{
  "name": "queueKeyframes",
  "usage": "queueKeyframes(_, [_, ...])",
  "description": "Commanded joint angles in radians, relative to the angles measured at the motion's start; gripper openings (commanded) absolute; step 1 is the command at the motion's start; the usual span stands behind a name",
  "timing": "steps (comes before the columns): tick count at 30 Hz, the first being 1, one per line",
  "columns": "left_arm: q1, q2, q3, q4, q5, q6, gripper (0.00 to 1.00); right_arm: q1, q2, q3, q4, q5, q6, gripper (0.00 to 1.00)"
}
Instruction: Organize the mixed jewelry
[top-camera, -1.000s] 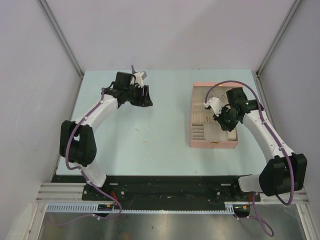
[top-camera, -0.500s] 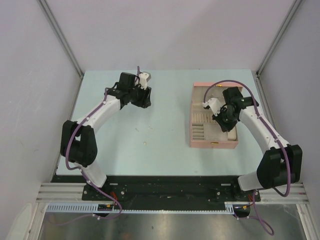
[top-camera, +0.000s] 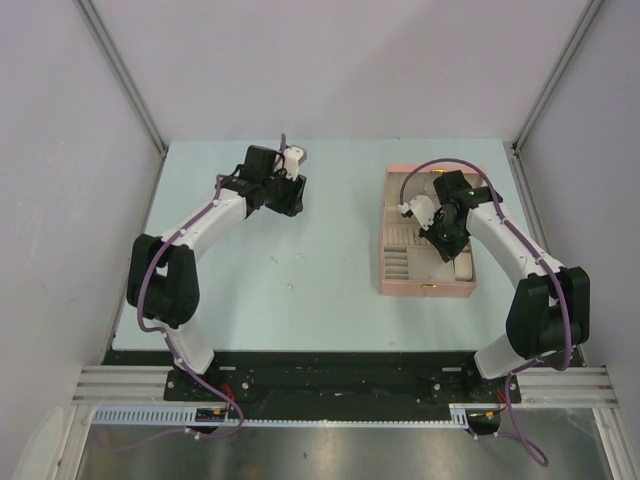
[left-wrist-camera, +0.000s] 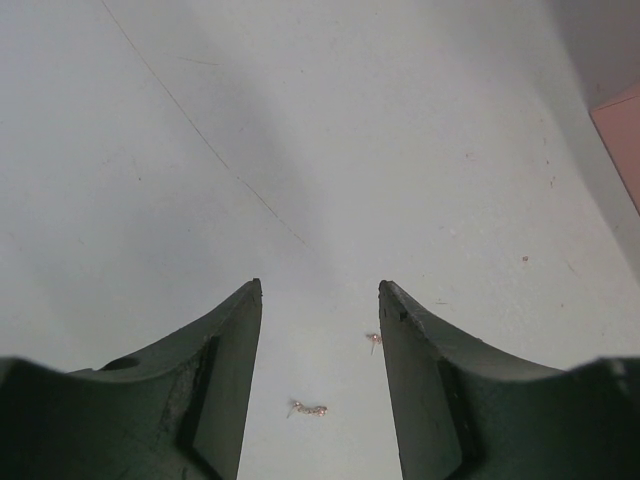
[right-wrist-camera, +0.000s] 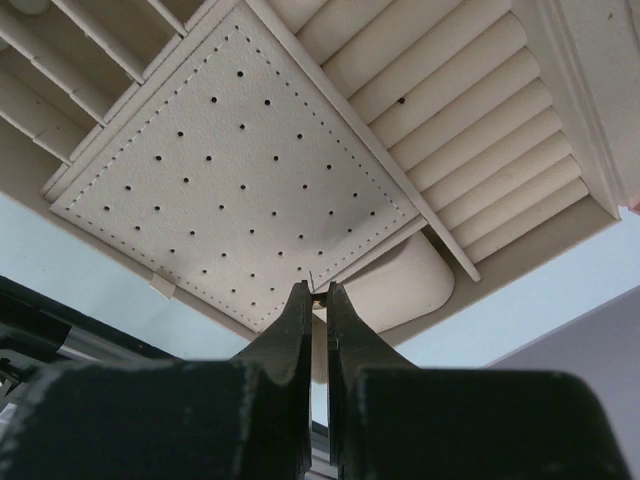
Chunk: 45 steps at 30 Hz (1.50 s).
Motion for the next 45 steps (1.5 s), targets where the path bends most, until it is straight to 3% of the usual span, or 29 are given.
queueKeyframes(1, [-0.006,0.005,0.044,0.034,-0.01,0.031,0.55,0.008,0.02,0.047,-0.004,0.03,0.008,0.0])
queueKeyframes(45, [-0.004,0.007,0.042,0.037,-0.013,0.04,0.54,0.011,0.077,0.053,-0.003,0.073,-0.012,0.0])
